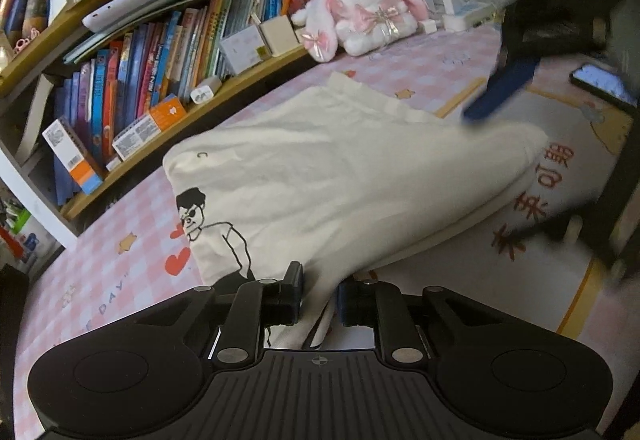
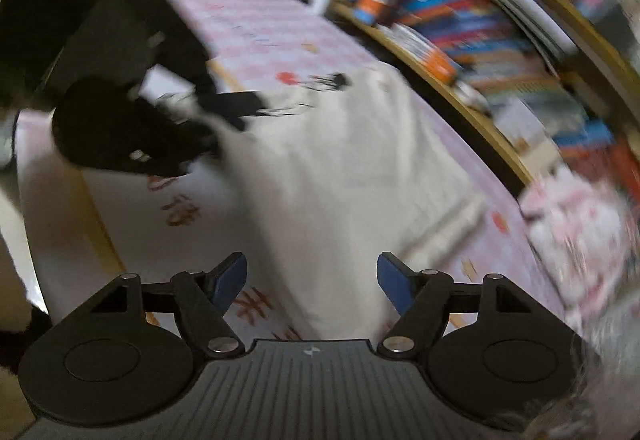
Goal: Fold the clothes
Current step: 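Lift the shirt edge with both grippers and fold it over the body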
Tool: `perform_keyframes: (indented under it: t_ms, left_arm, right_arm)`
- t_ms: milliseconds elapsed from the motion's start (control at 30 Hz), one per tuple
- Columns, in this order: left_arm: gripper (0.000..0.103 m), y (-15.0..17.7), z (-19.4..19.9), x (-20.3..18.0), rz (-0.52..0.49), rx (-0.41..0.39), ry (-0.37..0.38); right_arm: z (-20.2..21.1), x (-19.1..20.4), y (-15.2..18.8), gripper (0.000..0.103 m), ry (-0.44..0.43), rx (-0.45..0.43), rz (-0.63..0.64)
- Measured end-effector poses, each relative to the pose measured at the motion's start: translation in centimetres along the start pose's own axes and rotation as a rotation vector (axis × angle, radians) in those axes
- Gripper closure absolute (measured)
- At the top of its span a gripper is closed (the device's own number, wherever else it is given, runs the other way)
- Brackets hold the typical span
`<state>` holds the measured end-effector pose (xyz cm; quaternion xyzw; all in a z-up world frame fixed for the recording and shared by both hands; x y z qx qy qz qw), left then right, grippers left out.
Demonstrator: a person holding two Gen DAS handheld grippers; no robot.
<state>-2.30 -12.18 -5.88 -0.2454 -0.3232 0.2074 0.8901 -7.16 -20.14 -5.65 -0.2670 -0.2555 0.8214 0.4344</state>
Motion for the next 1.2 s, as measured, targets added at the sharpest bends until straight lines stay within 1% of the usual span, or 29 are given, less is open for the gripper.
perform_keyframes:
  t_ms: [100, 133, 167, 200, 233, 267, 333, 433, 533, 633, 667, 767, 800, 933, 1067, 1200]
  left_arm:
    - [0.085, 0.0, 0.1, 0.3, 0.000, 0.000, -0.004]
    - [0.085, 0.1, 0.1, 0.3, -0.004, 0.004, -0.006]
    - [0.084, 0.3, 0.0, 0.2, -0.010, 0.009, -0.008]
    - [0.082, 0.5, 0.0, 0.1, -0.015, 0.015, -0.010]
    - [0.081, 0.8, -0.1, 0.0, -0.022, 0.021, -0.012]
    - [0.080, 1.0, -0.2, -0.1, -0.031, 0.026, -0.016]
    - [0.080, 1.4, -0.2, -0.5, -0.070, 0.035, -0.041]
    - [0.080, 2.3, -0.4, -1.2, -0.152, 0.052, -0.078]
    - [0.080, 3.3, -0.5, -1.7, -0.226, 0.065, -0.115]
    - [0.080, 3.6, -0.4, -1.8, -0.264, 0.051, -0.138]
    - [0.080, 3.6, -0.4, -1.9, -0.275, 0.048, -0.139]
    - [0.084, 3.7, -0.5, -1.9, -0.301, 0.042, -0.125]
    - [0.087, 3.7, -0.6, -2.0, -0.308, 0.042, -0.118]
    - [0.095, 3.9, -0.4, -2.2, -0.334, 0.042, -0.092]
    - [0.097, 3.8, 0.6, -2.3, -0.345, 0.021, -0.072]
    - [0.097, 3.9, 2.2, -2.6, -0.370, -0.003, -0.046]
  right_arm:
    - [-1.9, 1.5, 0.2, 0.038, 0.019, 0.007, 0.067]
    - [-2.5, 1.7, 0.3, 0.043, 0.032, 0.011, 0.083]
    - [-2.9, 1.6, 0.4, 0.055, 0.049, 0.012, 0.085]
    - [-3.4, 1.1, 0.6, 0.061, 0.071, 0.017, 0.074]
    - [-3.6, 0.5, 0.6, 0.070, 0.094, 0.021, 0.055]
    - [-3.8, -0.1, 0.7, 0.073, 0.116, 0.025, 0.035]
    - [-3.7, -1.2, 0.9, 0.076, 0.147, 0.018, 0.024]
    - [-3.6, -1.3, 1.5, 0.078, 0.179, 0.004, 0.098]
    - [-3.8, -0.9, 1.9, 0.079, 0.185, 0.009, 0.135]
    - [-4.0, -0.5, 2.3, 0.080, 0.190, 0.014, 0.171]
    - [-4.0, -0.4, 2.5, 0.080, 0.192, 0.015, 0.183]
    - [-4.2, -0.1, 2.8, 0.080, 0.197, 0.020, 0.211]
    - [-4.1, 0.0, 2.8, 0.080, 0.199, 0.019, 0.214]
    - [-4.2, 0.3, 2.8, 0.086, 0.202, 0.033, 0.208]
    - [-3.8, 0.3, 2.7, 0.093, 0.209, 0.040, 0.183]
    - [-2.8, 0.4, 2.6, 0.095, 0.203, 0.046, 0.159]
Point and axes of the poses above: each gripper's, at about its wrist camera, not at the fingertips, and z roughly against the way its jaws point, x to its left, y to its underside, the point moved 6 cm from there along -z, roughly the way its jaws point, and after that the axes turned 14 degrees about -z, right-handed, at the moved point
